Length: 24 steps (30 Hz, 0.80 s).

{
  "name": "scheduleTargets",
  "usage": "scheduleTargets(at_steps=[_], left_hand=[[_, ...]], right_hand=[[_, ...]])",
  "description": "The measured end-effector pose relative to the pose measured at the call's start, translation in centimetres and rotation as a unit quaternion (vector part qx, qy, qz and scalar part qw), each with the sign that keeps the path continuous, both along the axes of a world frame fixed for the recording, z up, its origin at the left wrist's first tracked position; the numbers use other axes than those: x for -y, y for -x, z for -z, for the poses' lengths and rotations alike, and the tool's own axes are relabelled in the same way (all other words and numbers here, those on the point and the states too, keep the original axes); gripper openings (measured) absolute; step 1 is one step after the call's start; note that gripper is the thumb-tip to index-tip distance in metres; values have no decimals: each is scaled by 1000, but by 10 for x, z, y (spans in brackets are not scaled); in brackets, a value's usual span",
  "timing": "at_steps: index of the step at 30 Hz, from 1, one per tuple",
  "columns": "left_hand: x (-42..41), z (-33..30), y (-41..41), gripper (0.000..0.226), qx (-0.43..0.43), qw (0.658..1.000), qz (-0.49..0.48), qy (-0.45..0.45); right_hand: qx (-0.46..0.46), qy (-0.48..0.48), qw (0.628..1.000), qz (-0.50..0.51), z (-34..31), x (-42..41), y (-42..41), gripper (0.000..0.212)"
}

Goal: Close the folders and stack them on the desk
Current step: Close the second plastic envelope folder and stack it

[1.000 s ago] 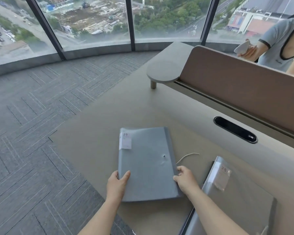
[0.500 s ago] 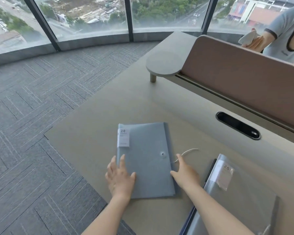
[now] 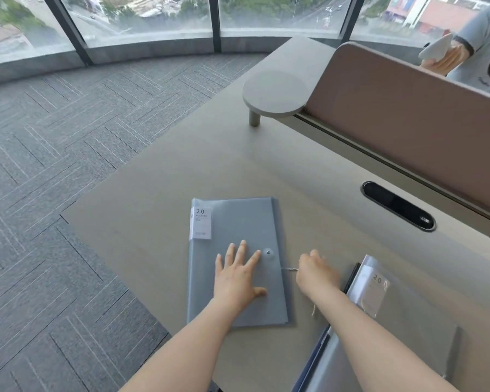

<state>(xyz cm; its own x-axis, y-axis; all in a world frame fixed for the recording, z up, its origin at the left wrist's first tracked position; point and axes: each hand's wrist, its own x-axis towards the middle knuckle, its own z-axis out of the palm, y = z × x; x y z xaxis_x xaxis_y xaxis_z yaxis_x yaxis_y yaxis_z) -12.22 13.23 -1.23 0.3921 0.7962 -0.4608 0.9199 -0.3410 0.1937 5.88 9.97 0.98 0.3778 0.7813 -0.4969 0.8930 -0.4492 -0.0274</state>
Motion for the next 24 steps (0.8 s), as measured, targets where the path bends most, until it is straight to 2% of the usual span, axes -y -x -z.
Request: scheduleTargets(at_steps=[3, 5, 8, 10, 13, 17, 24], left_hand=[[-1, 0, 1, 92, 0, 1000, -2, 0], [-1, 1, 1, 92, -2, 1000, -1, -1], [0, 1, 2, 90, -5, 1000, 5, -2], [-1, 0, 3, 90, -5, 1000, 7, -2], [-1, 1, 3, 91, 2, 1000, 7, -6], [-1, 4, 5, 100, 11, 1000, -4, -5], [-1, 7, 8, 109, 11, 1000, -15, -5]], right_hand=[[-23, 9, 999, 28, -5, -8, -1, 24], [-72, 13, 994, 80, -7, -14, -3, 19], [-180, -36, 962, 200, -6, -28, -7, 20], [-217, -67, 948, 224, -4, -38, -4, 23], [-231, -92, 946, 208, -7, -53, 9, 25], [-188, -108, 963, 160, -2, -69, 27, 28], [-176, -114, 977, 35, 10, -76, 57, 28]])
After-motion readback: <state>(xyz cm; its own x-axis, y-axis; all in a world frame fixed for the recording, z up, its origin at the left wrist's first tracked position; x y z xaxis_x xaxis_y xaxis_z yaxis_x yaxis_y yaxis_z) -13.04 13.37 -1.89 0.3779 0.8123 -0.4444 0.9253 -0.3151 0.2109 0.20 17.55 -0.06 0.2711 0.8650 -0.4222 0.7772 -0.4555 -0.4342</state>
